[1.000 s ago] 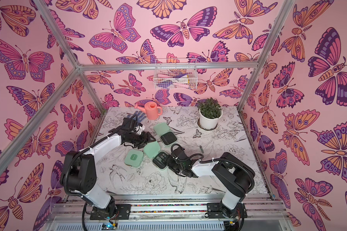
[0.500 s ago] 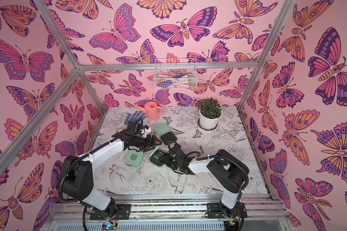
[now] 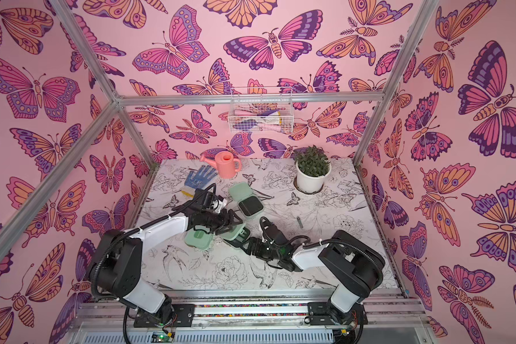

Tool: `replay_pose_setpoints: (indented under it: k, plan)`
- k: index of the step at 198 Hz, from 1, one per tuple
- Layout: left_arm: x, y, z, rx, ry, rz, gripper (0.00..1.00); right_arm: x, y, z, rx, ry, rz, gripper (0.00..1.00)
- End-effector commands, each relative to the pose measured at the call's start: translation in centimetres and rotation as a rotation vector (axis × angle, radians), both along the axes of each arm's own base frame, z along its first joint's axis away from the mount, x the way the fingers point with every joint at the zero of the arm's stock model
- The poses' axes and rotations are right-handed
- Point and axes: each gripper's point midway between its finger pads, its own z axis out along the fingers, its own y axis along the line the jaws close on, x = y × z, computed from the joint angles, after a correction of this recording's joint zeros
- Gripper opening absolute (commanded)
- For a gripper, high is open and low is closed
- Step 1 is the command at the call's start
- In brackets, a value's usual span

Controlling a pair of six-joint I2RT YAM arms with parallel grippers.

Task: Organize nail clipper sets
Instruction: Close the storage box at the center of the board.

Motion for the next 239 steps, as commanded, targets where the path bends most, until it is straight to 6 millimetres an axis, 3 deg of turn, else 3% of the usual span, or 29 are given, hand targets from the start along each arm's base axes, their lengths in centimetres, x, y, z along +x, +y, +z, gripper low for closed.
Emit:
replay_pose_setpoints:
  k: [1,33,58,69,96,164,239]
  plan:
    - [-0.6,-0.6,-1.3,-0.004,0.020,-0.006,0.72,0.1,-0.5,0.8,0.049,-0.011,-0.037,0.76]
    - [-1.4,-0.4,-3.1,0.025,0.048,0.005,0.72,0.4,-1.1,1.2,0.068,-0.004,-0.091,0.70]
    - [-2.1,-0.1,-4.5,0.055,0.074,0.008,0.71,1.1,-0.9,3.0,0.086,-0.013,-0.120,0.59]
    - [-2.4,0.1,-5.2,0.071,0.085,0.010,0.71,1.5,-0.8,3.2,0.080,0.004,-0.135,0.49]
    - [-2.9,0.6,-6.4,0.102,0.106,0.016,0.70,2.4,0.1,3.5,0.081,0.044,-0.157,0.36]
    - [-3.3,1.0,-6.9,0.119,0.107,0.016,0.70,3.0,1.2,-0.3,0.040,0.176,-0.196,0.35]
    - [-3.7,1.1,-7.5,0.125,0.119,0.008,0.70,3.3,1.0,-0.2,0.002,0.161,-0.200,0.34]
